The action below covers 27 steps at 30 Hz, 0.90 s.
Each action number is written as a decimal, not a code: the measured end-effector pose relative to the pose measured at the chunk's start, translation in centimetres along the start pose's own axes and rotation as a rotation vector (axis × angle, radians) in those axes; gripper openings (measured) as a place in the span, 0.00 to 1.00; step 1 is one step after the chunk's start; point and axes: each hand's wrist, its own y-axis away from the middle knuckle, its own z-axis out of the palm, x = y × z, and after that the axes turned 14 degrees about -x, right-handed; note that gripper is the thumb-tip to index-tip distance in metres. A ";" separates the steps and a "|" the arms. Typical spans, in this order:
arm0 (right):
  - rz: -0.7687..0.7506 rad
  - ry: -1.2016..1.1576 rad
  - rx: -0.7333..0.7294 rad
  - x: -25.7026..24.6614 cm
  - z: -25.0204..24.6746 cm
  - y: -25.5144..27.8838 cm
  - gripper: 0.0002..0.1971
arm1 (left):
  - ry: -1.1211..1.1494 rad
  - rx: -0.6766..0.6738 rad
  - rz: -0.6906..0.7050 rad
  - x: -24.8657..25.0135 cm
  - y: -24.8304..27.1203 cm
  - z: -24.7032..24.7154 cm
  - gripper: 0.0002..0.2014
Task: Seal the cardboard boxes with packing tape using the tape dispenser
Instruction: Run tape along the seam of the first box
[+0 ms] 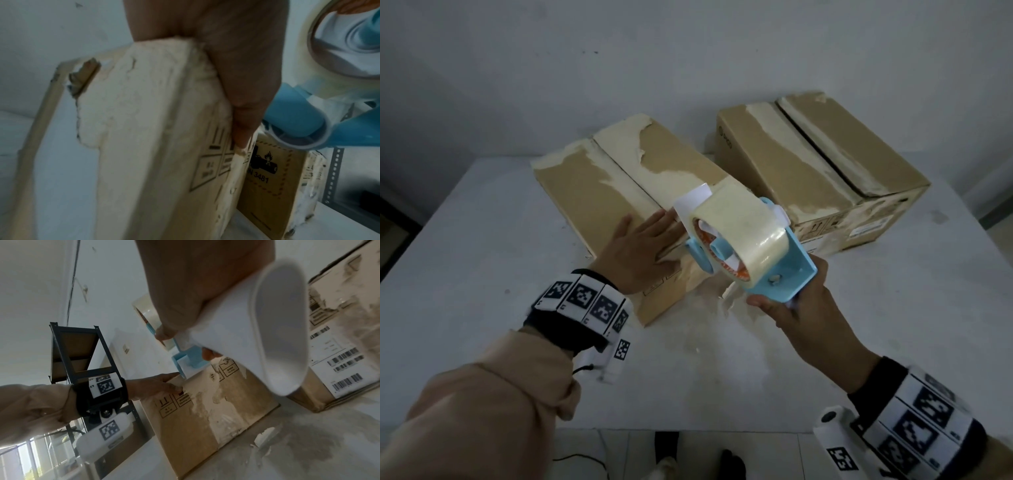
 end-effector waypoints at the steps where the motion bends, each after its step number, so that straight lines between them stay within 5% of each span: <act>1: -0.003 0.003 0.002 0.2 0.0 0.0 0.33 | 0.007 -0.003 -0.003 0.0 0.0 0.0 0.34; 13: 0.045 0.202 -0.017 1.0 0.9 0.4 0.28 | -0.009 0.023 0.000 0.0 -0.2 0.1 0.34; 16: 0.059 0.325 -0.006 0.7 1.4 0.2 0.32 | -0.066 0.007 -0.004 -0.1 -0.3 0.2 0.42; 19: 0.080 0.350 -0.048 0.5 1.2 0.3 0.34 | -0.102 -0.005 -0.020 -0.1 -0.3 0.1 0.39; 27: 0.178 0.319 -0.141 1.8 0.7 0.8 0.26 | -0.085 -0.024 -0.021 -0.4 -0.4 -0.2 0.43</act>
